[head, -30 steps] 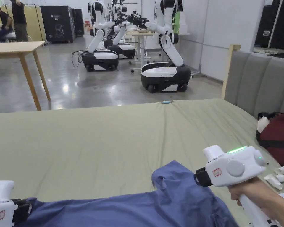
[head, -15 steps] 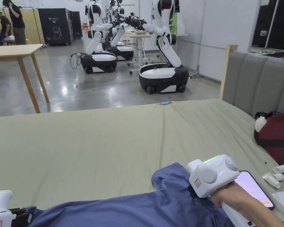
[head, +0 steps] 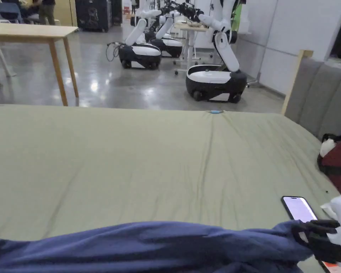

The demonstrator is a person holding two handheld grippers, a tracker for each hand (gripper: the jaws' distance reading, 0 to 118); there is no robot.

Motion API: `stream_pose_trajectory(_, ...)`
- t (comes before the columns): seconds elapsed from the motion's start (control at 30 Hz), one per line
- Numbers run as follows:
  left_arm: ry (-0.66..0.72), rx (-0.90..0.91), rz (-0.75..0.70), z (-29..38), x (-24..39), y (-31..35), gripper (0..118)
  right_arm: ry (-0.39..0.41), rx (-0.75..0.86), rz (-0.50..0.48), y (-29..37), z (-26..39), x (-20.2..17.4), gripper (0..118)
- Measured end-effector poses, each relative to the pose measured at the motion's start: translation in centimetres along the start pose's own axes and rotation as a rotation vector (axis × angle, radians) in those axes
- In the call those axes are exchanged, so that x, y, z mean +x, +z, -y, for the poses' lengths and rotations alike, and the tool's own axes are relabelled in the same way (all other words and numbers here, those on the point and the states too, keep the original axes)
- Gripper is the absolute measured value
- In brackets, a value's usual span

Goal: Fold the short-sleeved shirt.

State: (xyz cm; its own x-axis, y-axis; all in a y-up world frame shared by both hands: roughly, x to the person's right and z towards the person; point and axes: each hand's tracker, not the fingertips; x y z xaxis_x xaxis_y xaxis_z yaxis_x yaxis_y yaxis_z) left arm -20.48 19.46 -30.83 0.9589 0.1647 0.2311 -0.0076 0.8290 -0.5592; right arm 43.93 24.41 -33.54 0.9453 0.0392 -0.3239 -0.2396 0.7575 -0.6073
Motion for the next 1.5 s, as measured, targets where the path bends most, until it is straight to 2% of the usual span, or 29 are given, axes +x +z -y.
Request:
stream_pose_trajectory(0.07, 0.017, -0.057, 0.017, 3.3, -0.7, 0.3, 0, -0.016, -0.07, -0.003, 0.1, 3.4, -0.1, 0)
stream_pose_trajectory(0.2, 0.149, -0.146, 0.017, 8.2, -1.9, -0.8, 0, -0.163, -0.202, -0.015, -2.5, 8.7, 1.1, 0)
stream_pose_trajectory(0.23, 0.154, -0.152, 0.014, 8.8, -2.0, -1.3, 0, -0.172, -0.236, -0.009, -3.6, 9.6, 1.6, 0)
stream_pose_trajectory(0.4, 0.159, -0.141, 0.003, 9.0, -1.7, -2.7, 0, -0.131, -0.289, 0.028, -7.1, 10.9, 1.7, 0)
stream_pose_trajectory(0.57, 0.142, -0.137, -0.019, 9.0, -1.2, -2.5, 1, -0.123, -0.292, 0.038, -7.1, 10.6, 1.7, 2)
stream_pose_trajectory(0.6, 0.145, -0.135, -0.026, 9.0, -1.1, -2.1, 6, -0.116, -0.284, 0.038, -6.7, 10.6, 1.8, 5)
stream_pose_trajectory(0.63, 0.159, -0.129, -0.037, 8.7, -1.1, -1.6, 16, -0.109, -0.262, 0.05, -5.7, 10.4, 1.8, 11)
stream_pose_trajectory(0.7, 0.179, -0.131, -0.047, 8.3, -1.0, -0.4, 90, -0.099, -0.191, 0.067, -3.1, 10.0, 1.8, 60)
stream_pose_trajectory(0.73, 0.192, -0.112, -0.027, 8.2, -0.9, 0.9, 116, -0.096, -0.141, 0.091, -1.4, 9.7, 1.6, 92)
stream_pose_trajectory(0.77, 0.18, -0.008, 0.02, 7.7, -0.8, 2.4, 117, -0.097, -0.073, 0.098, 0.4, 9.5, 1.3, 116)
stream_pose_trajectory(0.8, 0.202, -0.018, 0.016, 7.8, -0.5, 3.8, 117, -0.113, 0.017, 0.099, 3.1, 9.1, 0.5, 118)
stream_pose_trajectory(0.87, 0.211, 0.039, 0.001, 7.7, 0.7, 6.8, 118, -0.171, 0.141, 0.096, 7.3, 8.8, -0.6, 118)
stream_pose_trajectory(0.93, 0.202, 0.105, -0.013, 7.9, 1.7, 9.7, 115, -0.223, 0.262, 0.05, 11.2, 9.0, -2.2, 115)
stream_pose_trajectory(0.97, 0.187, 0.136, 0.007, 8.2, 2.0, 10.9, 102, -0.24, 0.321, 0.023, 12.6, 9.2, -3.0, 103)
stream_pose_trajectory(1.0, 0.174, 0.178, 0.031, 8.6, 2.4, 12.1, 78, -0.248, 0.374, -0.001, 13.6, 9.5, -3.7, 83)
stream_pose_trajectory(1.03, 0.171, 0.21, 0.035, 9.0, 2.6, 12.8, 45, -0.255, 0.413, 0.008, 14.3, 9.7, -4.5, 55)
stream_pose_trajectory(1.07, 0.179, 0.221, 0.008, 9.3, 2.7, 13.1, 9, -0.257, 0.437, 0.031, 14.7, 9.7, -5.2, 20)
stream_pose_trajectory(1.1, 0.196, 0.223, -0.03, 9.5, 2.7, 13.3, 7, -0.256, 0.45, 0.059, 14.8, 9.8, -5.8, 9)
stream_pose_trajectory(1.13, 0.216, 0.213, -0.043, 9.9, 1.9, 13.3, 6, -0.255, 0.446, 0.054, 14.9, 9.8, -6.1, 7)
stream_pose_trajectory(1.17, 0.228, 0.21, -0.051, 10.1, 1.7, 13.3, 0, -0.253, 0.436, 0.046, 14.9, 9.7, -6.2, 0)
stream_pose_trajectory(1.4, 0.375, 0.2, -0.002, 9.3, 0.0, 11.1, 0, -0.187, 0.442, 0.023, 14.7, 8.9, -8.1, 0)
stream_pose_trajectory(1.5, 0.502, 0.123, 0.166, 9.6, -1.7, 8.2, 2, -0.176, 0.439, 0.002, 14.8, 8.8, -8.5, 0)
